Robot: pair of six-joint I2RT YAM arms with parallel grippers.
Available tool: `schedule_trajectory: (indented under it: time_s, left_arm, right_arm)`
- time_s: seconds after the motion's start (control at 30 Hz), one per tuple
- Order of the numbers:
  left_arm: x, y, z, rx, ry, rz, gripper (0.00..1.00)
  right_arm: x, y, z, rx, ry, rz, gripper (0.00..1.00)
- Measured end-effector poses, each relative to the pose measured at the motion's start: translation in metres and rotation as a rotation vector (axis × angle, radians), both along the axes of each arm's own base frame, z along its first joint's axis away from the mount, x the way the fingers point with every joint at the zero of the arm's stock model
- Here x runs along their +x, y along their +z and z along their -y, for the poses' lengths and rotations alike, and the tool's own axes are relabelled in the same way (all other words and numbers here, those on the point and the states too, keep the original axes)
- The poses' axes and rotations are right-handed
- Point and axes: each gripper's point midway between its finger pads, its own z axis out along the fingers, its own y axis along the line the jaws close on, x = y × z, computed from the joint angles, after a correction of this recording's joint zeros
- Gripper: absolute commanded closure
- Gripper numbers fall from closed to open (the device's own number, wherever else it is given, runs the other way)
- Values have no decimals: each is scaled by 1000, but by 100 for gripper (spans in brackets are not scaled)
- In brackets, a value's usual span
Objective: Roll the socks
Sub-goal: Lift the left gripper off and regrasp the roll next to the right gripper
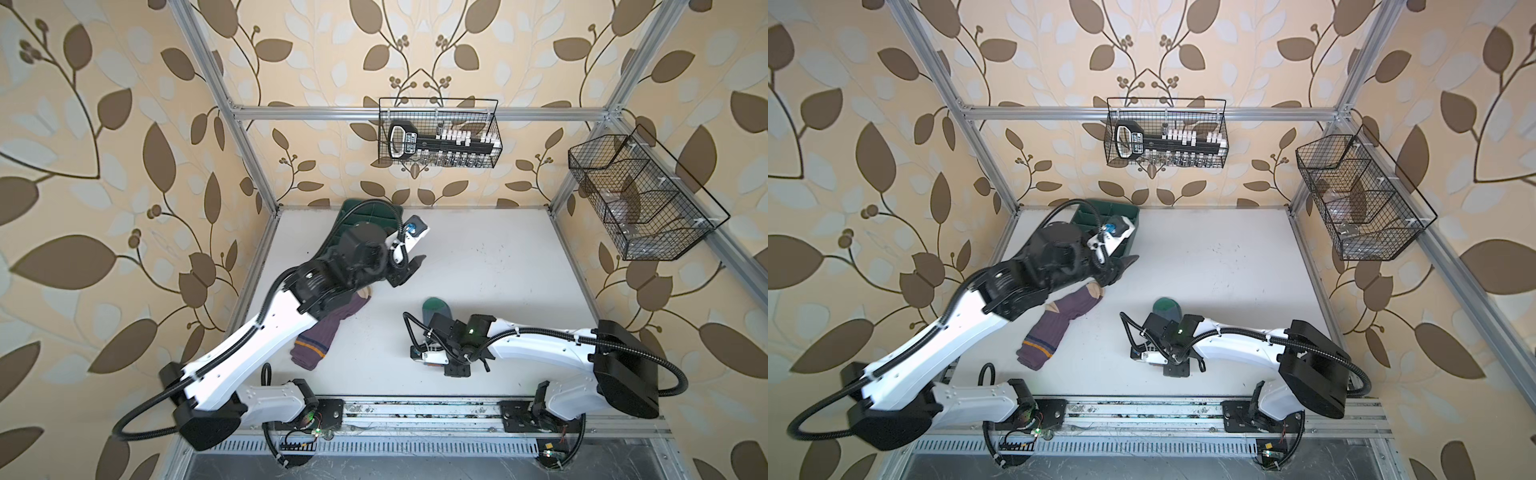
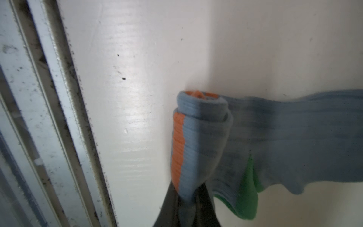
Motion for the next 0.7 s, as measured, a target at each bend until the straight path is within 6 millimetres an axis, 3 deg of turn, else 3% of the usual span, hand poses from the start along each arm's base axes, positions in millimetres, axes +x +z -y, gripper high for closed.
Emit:
schedule_trajectory:
  time_s: [0.1, 0.2, 0.27, 0.37, 0.6, 0.7]
  left_arm:
    - [-44, -5, -20, 4, -115, 42, 36]
    - [-76, -33, -35, 58, -192, 52, 36]
    - [-85, -56, -36, 112, -227, 39, 36]
    - [-91, -99, -25, 232, -275, 5, 36]
    - [-126, -234, 16, 660, -426, 10, 42]
    - [-128, -266, 21, 758, -426, 31, 44]
  right_arm:
    - [2, 2, -3, 3, 0, -37, 100]
    - [5, 1, -4, 1, -13, -91, 100]
    - [7, -1, -4, -2, -26, -133, 100]
    - [9, -6, -6, -4, -42, -198, 100]
    - [5, -14, -8, 10, -66, -314, 100]
    - [4, -16, -9, 11, -77, -346, 100]
